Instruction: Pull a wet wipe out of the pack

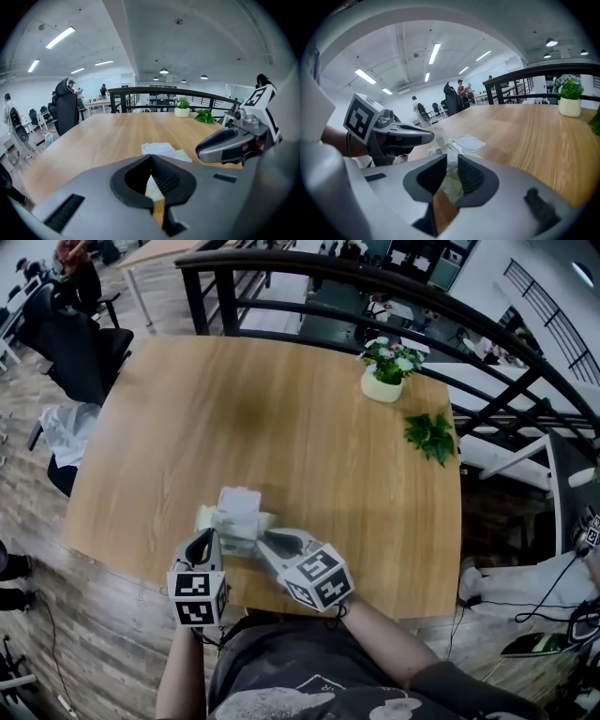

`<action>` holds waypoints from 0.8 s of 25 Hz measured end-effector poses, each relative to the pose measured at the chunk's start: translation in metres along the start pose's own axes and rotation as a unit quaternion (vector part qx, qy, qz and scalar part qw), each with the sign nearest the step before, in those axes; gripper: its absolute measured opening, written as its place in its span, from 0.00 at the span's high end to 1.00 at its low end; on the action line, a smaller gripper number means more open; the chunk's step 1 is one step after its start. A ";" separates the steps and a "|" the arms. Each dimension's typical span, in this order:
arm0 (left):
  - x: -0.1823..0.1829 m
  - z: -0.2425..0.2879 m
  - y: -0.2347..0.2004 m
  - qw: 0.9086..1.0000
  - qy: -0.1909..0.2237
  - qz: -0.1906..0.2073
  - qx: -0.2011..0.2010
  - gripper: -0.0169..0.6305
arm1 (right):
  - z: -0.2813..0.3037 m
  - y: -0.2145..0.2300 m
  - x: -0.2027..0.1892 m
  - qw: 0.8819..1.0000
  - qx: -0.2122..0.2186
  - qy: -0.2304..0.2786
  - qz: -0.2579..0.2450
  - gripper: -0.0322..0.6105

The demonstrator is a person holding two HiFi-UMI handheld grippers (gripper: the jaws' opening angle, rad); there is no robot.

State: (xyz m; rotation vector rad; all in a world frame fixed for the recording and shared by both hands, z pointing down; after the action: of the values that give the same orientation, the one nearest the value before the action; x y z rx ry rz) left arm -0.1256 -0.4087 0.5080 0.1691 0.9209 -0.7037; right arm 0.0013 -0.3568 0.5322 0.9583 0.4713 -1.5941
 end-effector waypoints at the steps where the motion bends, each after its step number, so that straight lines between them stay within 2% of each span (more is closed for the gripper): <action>1: 0.000 0.000 -0.001 1.000 0.001 0.000 -0.001 0.95 | 0.001 -0.002 0.000 1.000 0.005 -0.003 0.000 0.81; 2: 0.000 0.000 -0.002 1.000 0.001 -0.001 -0.004 0.95 | 0.002 -0.004 0.001 1.000 0.007 -0.005 -0.003 0.74; 10: -0.002 -0.001 -0.011 0.999 0.001 0.008 -0.032 0.95 | 0.013 -0.008 0.003 0.999 -0.045 -0.007 -0.015 0.74; 20: -0.008 -0.001 -0.020 0.999 -0.006 0.008 -0.050 0.95 | 0.029 -0.014 -0.001 0.998 -0.045 -0.032 -0.013 0.75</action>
State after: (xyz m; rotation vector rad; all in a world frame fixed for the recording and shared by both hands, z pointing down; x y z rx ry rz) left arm -0.1417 -0.4196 0.5166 0.0824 0.9397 -0.6425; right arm -0.0217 -0.3743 0.5472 0.8340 0.5088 -1.6071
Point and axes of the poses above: the fingertips, and each gripper's own axes: z forward along the fingers, y to its right, x out of its top, the point moved 5 cm from there along -z, backward along the fingers, and after that the axes turned 14 degrees about -x, right-handed, at the moved point
